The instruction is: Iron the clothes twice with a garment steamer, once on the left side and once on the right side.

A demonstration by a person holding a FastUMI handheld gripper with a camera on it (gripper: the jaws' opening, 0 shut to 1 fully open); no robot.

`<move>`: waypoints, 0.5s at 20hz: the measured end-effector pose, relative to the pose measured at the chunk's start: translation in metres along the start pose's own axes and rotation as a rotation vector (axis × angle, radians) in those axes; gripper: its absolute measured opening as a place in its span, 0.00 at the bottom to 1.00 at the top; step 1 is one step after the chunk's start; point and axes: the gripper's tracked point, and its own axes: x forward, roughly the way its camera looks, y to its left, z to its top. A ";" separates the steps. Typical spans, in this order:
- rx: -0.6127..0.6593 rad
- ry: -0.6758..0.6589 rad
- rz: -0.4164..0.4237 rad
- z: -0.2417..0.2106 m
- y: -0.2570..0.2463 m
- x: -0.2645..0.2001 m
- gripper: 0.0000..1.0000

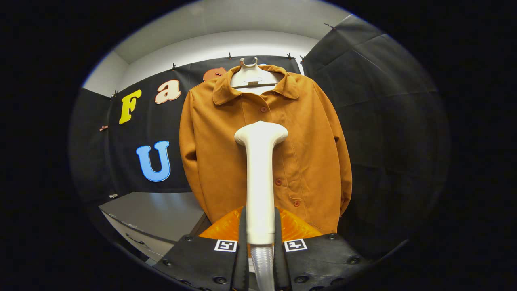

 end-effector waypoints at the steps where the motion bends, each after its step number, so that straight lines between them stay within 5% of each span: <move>1: 0.001 0.009 0.005 -0.008 -0.004 -0.002 0.27; 10: 0.044 0.078 0.026 -0.075 -0.043 -0.014 0.28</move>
